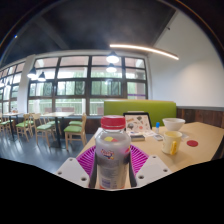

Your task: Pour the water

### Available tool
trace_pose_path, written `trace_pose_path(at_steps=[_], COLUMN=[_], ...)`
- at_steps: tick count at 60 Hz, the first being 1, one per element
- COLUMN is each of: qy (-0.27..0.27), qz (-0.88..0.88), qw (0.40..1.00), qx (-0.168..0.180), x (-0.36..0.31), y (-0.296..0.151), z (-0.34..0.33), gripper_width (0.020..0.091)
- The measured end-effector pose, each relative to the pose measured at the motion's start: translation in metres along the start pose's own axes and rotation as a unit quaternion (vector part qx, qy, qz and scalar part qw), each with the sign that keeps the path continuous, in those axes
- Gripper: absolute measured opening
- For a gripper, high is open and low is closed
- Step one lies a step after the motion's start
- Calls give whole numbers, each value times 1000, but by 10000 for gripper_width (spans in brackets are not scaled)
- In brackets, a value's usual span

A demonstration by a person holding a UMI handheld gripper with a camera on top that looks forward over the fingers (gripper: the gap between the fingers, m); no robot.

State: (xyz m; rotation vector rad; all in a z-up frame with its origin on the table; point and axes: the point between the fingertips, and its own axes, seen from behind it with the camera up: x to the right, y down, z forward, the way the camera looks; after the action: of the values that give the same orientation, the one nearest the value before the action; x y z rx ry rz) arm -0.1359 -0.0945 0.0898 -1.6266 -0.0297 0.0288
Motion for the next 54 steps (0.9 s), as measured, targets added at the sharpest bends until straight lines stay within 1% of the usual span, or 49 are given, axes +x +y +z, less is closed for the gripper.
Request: trace_pose_path(at_steps=[2,5,6,8,9,13,14,23,29,30,34,35,37,41,44,45,46,47,48,49,50,52,53,54], qy=[-8,-7,-10,-18,-24,-37,-39,-58,-75,-81,-90,-86,-89,-87,-85,-94,-94,-96,-98,-100,-103,-110,-102,-108], qz=[-8,-3,-1,-3,-7,-15,-13,24,101,117,196,218,261,368,465,494,524,553,580,607,634,685,711,732], qw=[1000,1000,1000,1000,1000,999,999,998,992,990,976,972,961,926,881,864,846,828,808,788,766,720,696,673], qx=[1,-3,-5,-8,-4,1,0,-26,-29,-26,-21,-24,-19,-12,-10,-8,-7,-7,-7,-5,-3,3,5,10], x=[-3,-6,-6,-8,-7,-10,-10,-7,5,16,36,35,57,81,100,114,121,128,133,139,144,155,149,153], y=[1,1,0,1,4,3,3,-3,-24,-21,-40,-50,-53,-67,-72,-66,-66,-65,-65,-65,-65,-65,-75,-71], z=[4,2,2,3,10,12,13,20,35,51,67,59,77,84,91,106,108,110,112,114,115,118,106,111], gripper_width=[433,440,396,395,366,363,336,338,336,335,335,335,334,336,334,333,334,320,334,319,335,334,335,333])
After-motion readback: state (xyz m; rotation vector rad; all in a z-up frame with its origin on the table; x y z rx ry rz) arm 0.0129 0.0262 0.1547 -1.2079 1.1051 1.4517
